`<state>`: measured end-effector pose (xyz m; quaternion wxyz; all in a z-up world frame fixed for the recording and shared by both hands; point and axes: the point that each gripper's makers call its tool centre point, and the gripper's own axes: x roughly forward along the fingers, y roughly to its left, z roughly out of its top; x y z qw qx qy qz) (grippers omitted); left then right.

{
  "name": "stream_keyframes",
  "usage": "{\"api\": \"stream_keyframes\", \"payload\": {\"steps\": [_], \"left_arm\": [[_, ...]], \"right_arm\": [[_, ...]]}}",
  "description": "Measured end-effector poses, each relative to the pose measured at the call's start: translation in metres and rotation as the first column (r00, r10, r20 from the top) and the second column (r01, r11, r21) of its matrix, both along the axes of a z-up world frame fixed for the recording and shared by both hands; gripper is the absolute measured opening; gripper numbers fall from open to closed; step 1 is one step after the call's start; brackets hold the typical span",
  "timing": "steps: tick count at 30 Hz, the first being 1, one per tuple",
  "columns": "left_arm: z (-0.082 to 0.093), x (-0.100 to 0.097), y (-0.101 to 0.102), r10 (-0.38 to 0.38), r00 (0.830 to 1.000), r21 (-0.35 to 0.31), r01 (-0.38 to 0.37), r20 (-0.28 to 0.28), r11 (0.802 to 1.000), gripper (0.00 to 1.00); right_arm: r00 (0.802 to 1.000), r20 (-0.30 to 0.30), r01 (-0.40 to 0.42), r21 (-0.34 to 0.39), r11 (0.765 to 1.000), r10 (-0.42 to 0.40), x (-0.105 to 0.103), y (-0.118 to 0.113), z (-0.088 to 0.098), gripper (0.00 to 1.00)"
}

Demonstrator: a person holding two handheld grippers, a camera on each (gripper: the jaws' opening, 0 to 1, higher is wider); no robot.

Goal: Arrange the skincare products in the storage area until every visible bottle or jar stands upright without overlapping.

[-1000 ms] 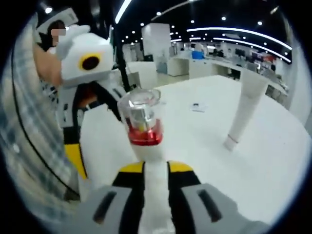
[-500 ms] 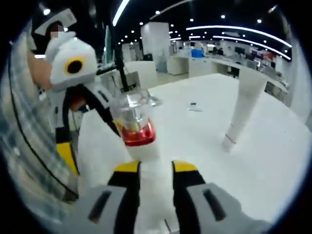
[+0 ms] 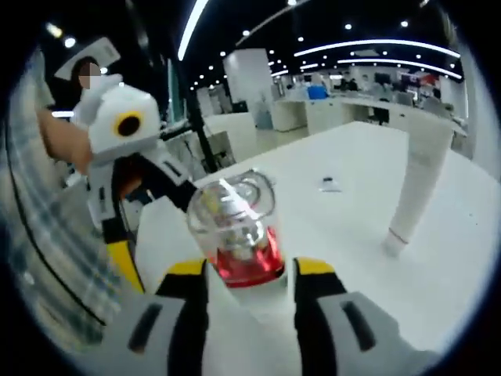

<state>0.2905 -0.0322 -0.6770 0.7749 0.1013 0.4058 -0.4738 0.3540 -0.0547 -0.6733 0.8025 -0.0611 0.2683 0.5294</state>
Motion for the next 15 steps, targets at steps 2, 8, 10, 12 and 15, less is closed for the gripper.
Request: {"api": "stream_keyframes", "payload": {"steps": [2, 8, 10, 12, 15], "left_arm": [[0.0, -0.003, 0.001, 0.014, 1.0, -0.006, -0.014, -0.002, 1.0, 0.63], [0.004, -0.003, 0.007, 0.064, 0.998, -0.035, -0.064, 0.003, 0.997, 0.62], [0.005, -0.002, 0.008, 0.077, 0.997, -0.046, -0.077, 0.005, 0.996, 0.62], [0.009, 0.0, 0.01, 0.09, 0.996, -0.067, -0.089, 0.011, 0.994, 0.62], [0.017, 0.003, 0.008, 0.097, 0.995, -0.114, -0.093, 0.023, 0.989, 0.63]], "right_arm": [[0.999, 0.04, -0.024, -0.012, 1.0, 0.025, 0.002, -0.001, 0.0, 0.3], [0.993, 0.05, -0.11, -0.011, 0.994, 0.111, -0.003, -0.004, 0.001, 0.27], [0.987, 0.012, -0.161, 0.024, 0.987, 0.16, -0.012, -0.004, 0.005, 0.27], [0.979, 0.012, -0.206, 0.062, 0.977, 0.206, -0.019, -0.004, 0.015, 0.27], [0.969, -0.022, -0.237, 0.171, 0.956, 0.244, -0.025, -0.004, 0.038, 0.27]]}}
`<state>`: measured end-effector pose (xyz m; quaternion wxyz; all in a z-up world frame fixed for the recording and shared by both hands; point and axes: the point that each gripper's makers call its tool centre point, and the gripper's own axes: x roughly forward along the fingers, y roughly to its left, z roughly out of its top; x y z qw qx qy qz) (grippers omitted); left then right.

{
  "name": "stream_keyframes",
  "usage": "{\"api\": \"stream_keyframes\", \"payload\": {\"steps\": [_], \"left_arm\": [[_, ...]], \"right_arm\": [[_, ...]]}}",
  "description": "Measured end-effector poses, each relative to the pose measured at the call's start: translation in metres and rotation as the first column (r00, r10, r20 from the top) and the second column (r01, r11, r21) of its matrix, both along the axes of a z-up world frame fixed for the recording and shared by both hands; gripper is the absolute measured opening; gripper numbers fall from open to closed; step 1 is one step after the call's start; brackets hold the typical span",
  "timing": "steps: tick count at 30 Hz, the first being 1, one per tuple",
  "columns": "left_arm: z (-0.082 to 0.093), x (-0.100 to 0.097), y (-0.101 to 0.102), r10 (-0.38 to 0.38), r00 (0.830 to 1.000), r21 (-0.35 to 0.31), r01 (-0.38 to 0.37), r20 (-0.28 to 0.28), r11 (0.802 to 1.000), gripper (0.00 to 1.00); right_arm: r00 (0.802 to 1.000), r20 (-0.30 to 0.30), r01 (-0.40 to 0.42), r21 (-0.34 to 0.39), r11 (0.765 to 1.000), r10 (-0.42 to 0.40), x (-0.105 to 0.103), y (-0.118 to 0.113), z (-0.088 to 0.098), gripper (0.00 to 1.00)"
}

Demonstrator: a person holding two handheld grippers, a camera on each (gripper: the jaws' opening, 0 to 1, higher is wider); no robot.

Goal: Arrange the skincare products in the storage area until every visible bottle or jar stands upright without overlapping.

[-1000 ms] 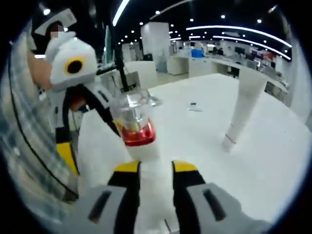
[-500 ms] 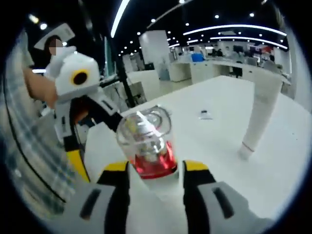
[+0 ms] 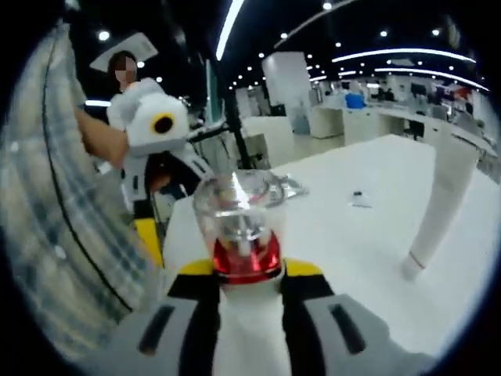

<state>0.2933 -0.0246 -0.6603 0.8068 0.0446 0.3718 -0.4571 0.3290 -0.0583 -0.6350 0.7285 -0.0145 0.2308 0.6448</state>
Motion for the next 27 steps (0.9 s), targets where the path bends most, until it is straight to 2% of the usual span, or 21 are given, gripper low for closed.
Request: {"api": "stream_keyframes", "payload": {"steps": [3, 6, 9, 12, 15, 16, 18, 19, 21, 24, 27], "left_arm": [[0.017, 0.001, -0.014, -0.034, 0.999, -0.095, 0.035, 0.015, 0.995, 0.63], [0.039, 0.001, -0.031, -0.065, 0.997, -0.197, 0.071, 0.033, 0.978, 0.65], [0.063, -0.002, -0.048, -0.107, 0.993, -0.288, 0.115, 0.045, 0.951, 0.65], [0.079, -0.007, -0.061, -0.15, 0.988, -0.34, 0.156, 0.044, 0.927, 0.6], [0.086, -0.009, -0.067, -0.164, 0.984, -0.334, 0.176, 0.064, 0.926, 0.46], [0.089, -0.007, -0.069, -0.161, 0.983, -0.322, 0.182, 0.092, 0.929, 0.43], [0.092, -0.012, -0.072, -0.179, 0.981, -0.325, 0.194, 0.076, 0.926, 0.34], [0.091, -0.003, -0.073, -0.136, 0.982, -0.294, 0.169, 0.128, 0.941, 0.32], [0.089, -0.006, -0.073, -0.123, 0.988, -0.289, 0.144, 0.089, 0.947, 0.32], [0.087, 0.0, -0.071, -0.068, 0.992, -0.243, 0.092, 0.104, 0.966, 0.31], [0.089, 0.004, -0.07, -0.016, 0.996, -0.255, 0.039, 0.092, 0.966, 0.31]], "right_arm": [[0.995, -0.058, -0.072, 0.167, 0.983, 0.083, -0.008, 0.0, 0.045, 0.27], [0.985, -0.062, -0.138, 0.265, 0.954, 0.16, -0.016, 0.0, 0.078, 0.27], [0.975, -0.062, -0.186, 0.311, 0.932, 0.215, -0.022, -0.001, 0.097, 0.27], [0.957, -0.052, -0.25, 0.339, 0.907, 0.284, -0.032, 0.002, 0.114, 0.27], [0.945, -0.051, -0.285, 0.361, 0.888, 0.324, -0.039, 0.006, 0.124, 0.27], [0.943, -0.045, -0.29, 0.373, 0.881, 0.329, -0.04, 0.008, 0.129, 0.27], [0.946, -0.038, -0.284, 0.38, 0.88, 0.321, -0.039, 0.01, 0.132, 0.27], [0.948, -0.038, -0.278, 0.387, 0.879, 0.316, -0.037, 0.009, 0.133, 0.27], [0.95, -0.042, -0.268, 0.401, 0.876, 0.31, -0.036, 0.01, 0.136, 0.27], [0.956, -0.049, -0.246, 0.402, 0.882, 0.289, -0.032, 0.013, 0.138, 0.28], [0.964, -0.056, -0.216, 0.407, 0.888, 0.26, -0.028, 0.017, 0.14, 0.29]]}}
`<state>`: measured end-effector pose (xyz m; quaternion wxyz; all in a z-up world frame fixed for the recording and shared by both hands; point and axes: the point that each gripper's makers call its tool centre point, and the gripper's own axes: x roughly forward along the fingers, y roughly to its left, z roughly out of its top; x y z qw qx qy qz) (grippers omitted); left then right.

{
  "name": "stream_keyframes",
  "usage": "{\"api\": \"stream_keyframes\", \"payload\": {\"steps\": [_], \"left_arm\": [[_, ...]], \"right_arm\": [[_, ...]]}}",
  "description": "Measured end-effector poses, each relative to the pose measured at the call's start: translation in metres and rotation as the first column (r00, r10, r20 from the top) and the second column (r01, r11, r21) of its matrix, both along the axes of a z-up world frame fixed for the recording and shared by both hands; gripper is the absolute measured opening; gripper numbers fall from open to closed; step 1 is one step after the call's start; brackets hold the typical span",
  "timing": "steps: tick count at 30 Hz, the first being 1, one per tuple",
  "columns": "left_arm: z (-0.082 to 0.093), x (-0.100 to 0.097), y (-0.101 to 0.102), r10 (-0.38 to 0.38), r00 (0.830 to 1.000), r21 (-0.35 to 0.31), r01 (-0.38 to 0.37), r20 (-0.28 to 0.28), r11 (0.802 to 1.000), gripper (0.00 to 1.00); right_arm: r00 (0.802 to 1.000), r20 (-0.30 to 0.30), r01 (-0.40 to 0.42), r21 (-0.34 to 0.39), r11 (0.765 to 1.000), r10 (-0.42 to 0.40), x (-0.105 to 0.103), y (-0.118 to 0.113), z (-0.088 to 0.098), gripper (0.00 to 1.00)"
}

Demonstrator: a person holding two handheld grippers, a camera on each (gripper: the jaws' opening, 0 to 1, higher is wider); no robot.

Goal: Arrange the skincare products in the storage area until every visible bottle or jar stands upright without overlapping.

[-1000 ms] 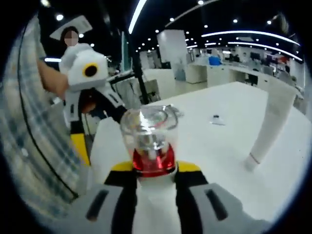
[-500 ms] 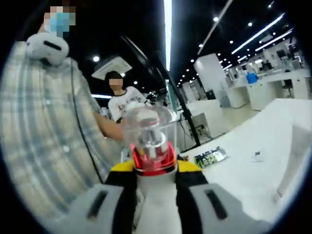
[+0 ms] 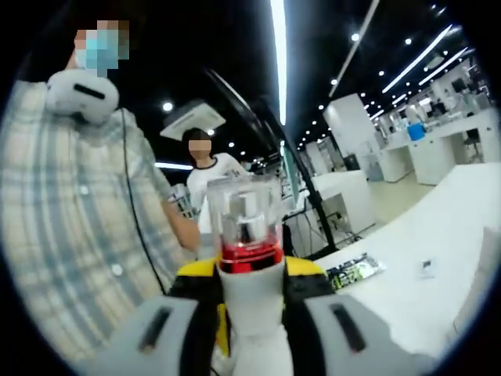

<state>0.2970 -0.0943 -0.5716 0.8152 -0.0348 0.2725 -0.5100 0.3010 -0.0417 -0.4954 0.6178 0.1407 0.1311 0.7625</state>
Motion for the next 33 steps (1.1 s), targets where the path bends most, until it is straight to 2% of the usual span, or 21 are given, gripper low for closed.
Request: {"api": "stream_keyframes", "payload": {"steps": [3, 5, 6, 8, 9, 11, 13, 14, 16, 18, 19, 20, 21, 22, 23, 24, 25, 27, 30, 32, 33], "left_arm": [[0.008, 0.007, 0.002, 0.075, 0.995, -0.067, -0.079, -0.06, 0.995, 0.3], [0.007, 0.014, 0.005, 0.118, 0.992, -0.056, -0.12, -0.036, 0.991, 0.3], [0.007, 0.016, 0.008, 0.138, 0.989, -0.053, -0.141, -0.057, 0.989, 0.3], [0.005, 0.022, 0.012, 0.177, 0.983, -0.03, -0.179, -0.043, 0.983, 0.3], [0.003, 0.023, 0.014, 0.188, 0.98, -0.029, -0.19, -0.065, 0.981, 0.3], [-0.001, 0.03, 0.02, 0.244, 0.969, 0.003, -0.244, -0.047, 0.97, 0.3], [-0.008, 0.032, 0.023, 0.254, 0.967, 0.047, -0.252, -0.037, 0.967, 0.3], [-0.01, 0.034, 0.023, 0.279, 0.96, 0.055, -0.276, -0.041, 0.96, 0.3], [-0.012, 0.036, 0.026, 0.299, 0.954, 0.069, -0.296, -0.034, 0.953, 0.3], [-0.015, 0.038, 0.027, 0.327, 0.944, 0.083, -0.323, -0.042, 0.943, 0.3], [-0.016, 0.039, 0.028, 0.332, 0.942, 0.091, -0.327, -0.043, 0.941, 0.3], [-0.019, 0.041, 0.031, 0.348, 0.937, 0.107, -0.342, -0.04, 0.933, 0.3], [-0.021, 0.044, 0.036, 0.379, 0.924, 0.12, -0.373, -0.039, 0.92, 0.3], [-0.023, 0.045, 0.038, 0.388, 0.921, 0.12, -0.381, -0.041, 0.917, 0.3], [-0.025, 0.046, 0.039, 0.396, 0.917, 0.133, -0.388, -0.039, 0.912, 0.3], [-0.026, 0.046, 0.039, 0.398, 0.917, 0.142, -0.389, -0.037, 0.91, 0.3], [-0.027, 0.046, 0.04, 0.4, 0.916, 0.162, -0.392, -0.02, 0.906, 0.3], [-0.029, 0.045, 0.039, 0.402, 0.915, 0.161, -0.392, -0.033, 0.906, 0.3], [-0.029, 0.047, 0.039, 0.401, 0.916, 0.158, -0.394, -0.017, 0.905, 0.3], [-0.026, 0.05, 0.041, 0.387, 0.92, 0.171, -0.391, 0.058, 0.904, 0.31], [-0.025, 0.05, 0.041, 0.379, 0.923, 0.17, -0.386, 0.072, 0.907, 0.31]], "right_arm": [[0.997, -0.038, 0.073, 0.002, 0.997, -0.073, 0.01, 0.006, 0.006, 0.3], [0.99, -0.044, 0.134, -0.017, 0.991, -0.135, 0.018, 0.012, 0.005, 0.31], [0.984, -0.043, 0.173, -0.04, 0.984, -0.175, 0.022, 0.015, 0.004, 0.32], [0.976, -0.032, 0.213, -0.086, 0.973, -0.216, 0.026, 0.02, 0.001, 0.33], [0.967, -0.035, 0.246, -0.121, 0.962, -0.252, 0.029, 0.023, -0.003, 0.34], [0.94, -0.058, 0.323, -0.175, 0.93, -0.337, 0.038, 0.028, -0.009, 0.36], [0.93, -0.029, 0.353, -0.209, 0.912, -0.366, 0.041, 0.03, -0.014, 0.36], [0.91, -0.008, 0.4, -0.238, 0.885, -0.414, 0.046, 0.032, -0.019, 0.36], [0.882, -0.008, 0.454, -0.263, 0.851, -0.472, 0.049, 0.035, -0.022, 0.37], [0.849, 0.058, 0.516, -0.307, 0.8, -0.525, 0.056, 0.033, -0.028, 0.35], [0.837, 0.068, 0.534, -0.323, 0.782, -0.543, 0.057, 0.031, -0.031, 0.33], [0.806, 0.074, 0.573, -0.346, 0.743, -0.587, 0.061, 0.028, -0.034, 0.32], [0.791, 0.069, 0.587, -0.368, 0.721, -0.608, 0.061, 0.027, -0.037, 0.31], [0.788, 0.081, 0.594, -0.358, 0.72, -0.61, 0.061, 0.027, -0.037, 0.3], [0.778, 0.096, 0.607, -0.367, 0.705, -0.621, 0.062, 0.026, -0.039, 0.29], [0.771, 0.093, 0.615, -0.37, 0.697, -0.63, 0.063, 0.026, -0.04, 0.29], [0.764, 0.061, 0.611, -0.388, 0.69, -0.642, 0.063, 0.026, -0.043, 0.29], [0.769, 0.064, 0.604, -0.401, 0.689, -0.636, 0.064, 0.025, -0.045, 0.29], [0.772, 0.072, 0.603, -0.396, 0.693, -0.631, 0.064, 0.024, -0.044, 0.28], [0.787, 0.078, 0.589, -0.389, 0.708, -0.612, 0.063, 0.022, -0.042, 0.27], [0.793, 0.075, 0.581, -0.389, 0.715, -0.604, 0.063, 0.021, -0.041, 0.27]]}}
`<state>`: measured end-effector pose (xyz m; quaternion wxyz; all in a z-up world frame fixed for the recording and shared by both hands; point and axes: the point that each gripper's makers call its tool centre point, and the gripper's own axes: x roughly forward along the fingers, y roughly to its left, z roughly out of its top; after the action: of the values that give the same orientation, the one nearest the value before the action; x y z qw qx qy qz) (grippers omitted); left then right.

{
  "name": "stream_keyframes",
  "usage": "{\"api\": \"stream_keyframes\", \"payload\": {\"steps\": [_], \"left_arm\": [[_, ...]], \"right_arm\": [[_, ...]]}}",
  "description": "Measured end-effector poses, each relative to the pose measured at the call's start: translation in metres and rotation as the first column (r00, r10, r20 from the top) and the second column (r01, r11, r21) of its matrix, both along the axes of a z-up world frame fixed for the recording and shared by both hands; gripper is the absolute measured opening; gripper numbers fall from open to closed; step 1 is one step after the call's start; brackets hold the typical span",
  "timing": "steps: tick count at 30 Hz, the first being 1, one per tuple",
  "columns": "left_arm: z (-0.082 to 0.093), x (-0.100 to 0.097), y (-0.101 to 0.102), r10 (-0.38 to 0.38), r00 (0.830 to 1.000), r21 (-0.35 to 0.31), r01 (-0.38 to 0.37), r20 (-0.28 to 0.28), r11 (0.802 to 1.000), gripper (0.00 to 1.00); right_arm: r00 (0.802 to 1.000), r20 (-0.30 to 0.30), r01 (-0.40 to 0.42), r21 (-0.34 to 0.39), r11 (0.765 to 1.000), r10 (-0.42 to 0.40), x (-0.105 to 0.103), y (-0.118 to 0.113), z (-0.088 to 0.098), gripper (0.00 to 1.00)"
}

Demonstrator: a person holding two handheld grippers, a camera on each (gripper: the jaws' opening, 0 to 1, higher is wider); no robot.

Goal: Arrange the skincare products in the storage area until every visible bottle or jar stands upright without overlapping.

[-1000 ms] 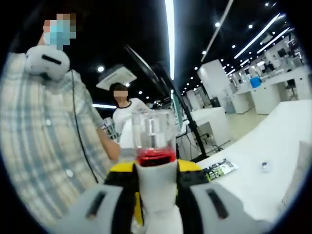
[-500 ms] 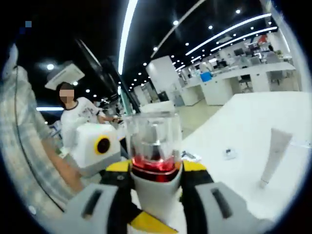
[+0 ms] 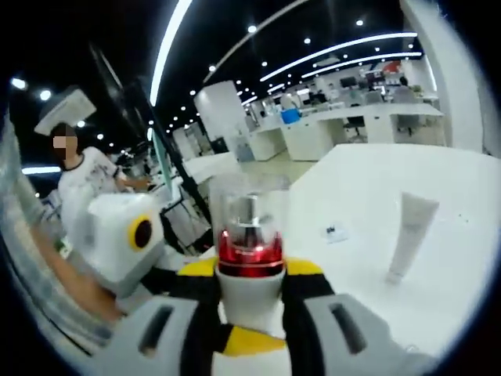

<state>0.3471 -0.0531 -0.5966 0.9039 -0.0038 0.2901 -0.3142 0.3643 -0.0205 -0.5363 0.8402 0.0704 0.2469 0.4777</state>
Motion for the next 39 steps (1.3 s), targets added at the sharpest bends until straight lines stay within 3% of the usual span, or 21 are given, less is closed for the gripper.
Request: {"api": "stream_keyframes", "payload": {"steps": [2, 3, 5, 6, 9, 14, 17, 19, 23, 24, 26, 27, 29, 32, 35, 36, 37, 38, 39], "left_arm": [[0.002, -0.001, -0.002, -0.015, 1.0, -0.03, 0.014, -0.011, 0.999, 0.31], [0.006, 0.0, -0.003, -0.043, 0.999, -0.029, 0.043, 0.022, 0.999, 0.31], [0.008, -0.002, -0.004, -0.079, 0.996, -0.042, 0.08, 0.029, 0.996, 0.32], [0.013, -0.003, -0.007, -0.109, 0.993, -0.073, 0.111, 0.037, 0.991, 0.32], [0.018, -0.009, -0.01, -0.19, 0.982, -0.142, 0.191, 0.022, 0.971, 0.34], [0.036, -0.023, -0.016, -0.345, 0.939, -0.254, 0.338, 0.018, 0.906, 0.37], [0.045, -0.032, -0.019, -0.415, 0.91, -0.3, 0.401, 0.017, 0.866, 0.39], [0.052, -0.042, -0.025, -0.484, 0.875, -0.322, 0.468, 0.036, 0.823, 0.4], [0.058, -0.056, -0.034, -0.553, 0.832, -0.357, 0.528, 0.037, 0.771, 0.44], [0.06, -0.058, -0.036, -0.561, 0.827, -0.365, 0.535, 0.041, 0.762, 0.44], [0.065, -0.066, -0.039, -0.599, 0.798, -0.368, 0.578, 0.07, 0.728, 0.35], [0.062, -0.065, -0.036, -0.572, 0.817, -0.34, 0.559, 0.068, 0.756, 0.34], [0.062, -0.063, -0.031, -0.574, 0.815, -0.34, 0.562, 0.077, 0.754, 0.34], [0.061, -0.057, -0.032, -0.538, 0.839, -0.315, 0.535, 0.087, 0.784, 0.33], [0.061, -0.047, -0.029, -0.497, 0.862, -0.301, 0.502, 0.097, 0.811, 0.32], [0.061, -0.046, -0.028, -0.493, 0.864, -0.301, 0.499, 0.099, 0.813, 0.32], [0.061, -0.039, -0.028, -0.457, 0.885, -0.308, 0.46, 0.087, 0.833, 0.32], [0.06, -0.038, -0.029, -0.449, 0.889, -0.303, 0.455, 0.091, 0.838, 0.32], [0.06, -0.031, -0.027, -0.415, 0.906, -0.304, 0.421, 0.086, 0.854, 0.32]], "right_arm": [[1.0, -0.009, -0.014, 0.012, 1.0, 0.014, 0.001, -0.002, 0.001, 0.27], [1.0, -0.003, -0.027, 0.022, 0.999, 0.028, 0.0, -0.003, 0.004, 0.27], [0.998, 0.008, -0.061, 0.03, 0.998, 0.061, -0.001, -0.004, 0.008, 0.27], [0.996, 0.035, -0.086, 0.042, 0.995, 0.084, -0.002, -0.003, 0.011, 0.27], [0.989, 0.035, -0.144, 0.057, 0.988, 0.143, -0.006, -0.005, 0.015, 0.27], [0.955, 0.064, -0.296, 0.125, 0.947, 0.29, -0.023, -0.007, 0.034, 0.27], [0.912, 0.091, -0.411, 0.174, 0.895, 0.401, -0.039, -0.007, 0.046, 0.27], [0.87, 0.109, -0.493, 0.197, 0.847, 0.481, -0.052, -0.005, 0.054, 0.27], [0.816, 0.129, -0.578, 0.238, 0.781, 0.564, -0.07, -0.003, 0.063, 0.27], [0.813, 0.116, -0.58, 0.251, 0.775, 0.571, -0.073, -0.002, 0.063, 0.27], [0.811, 0.12, -0.583, 0.253, 0.773, 0.573, -0.072, -0.002, 0.062, 0.27], [0.814, 0.117, -0.579, 0.255, 0.775, 0.569, -0.071, -0.002, 0.062, 0.27], [0.813, 0.121, -0.579, 0.254, 0.775, 0.569, -0.071, -0.002, 0.061, 0.27], [0.819, 0.139, -0.574, 0.241, 0.783, 0.557, -0.068, -0.001, 0.061, 0.28], [0.836, 0.157, -0.549, 0.226, 0.805, 0.526, -0.061, 0.002, 0.062, 0.28], [0.839, 0.156, -0.544, 0.224, 0.809, 0.521, -0.06, 0.002, 0.062, 0.28], [0.864, 0.136, -0.503, 0.21, 0.838, 0.484, -0.052, 0.005, 0.061, 0.29], [0.871, 0.147, -0.49, 0.197, 0.849, 0.468, -0.05, 0.006, 0.061, 0.29], [0.887, 0.152, -0.459, 0.179, 0.87, 0.436, -0.044, 0.008, 0.06, 0.29]]}}
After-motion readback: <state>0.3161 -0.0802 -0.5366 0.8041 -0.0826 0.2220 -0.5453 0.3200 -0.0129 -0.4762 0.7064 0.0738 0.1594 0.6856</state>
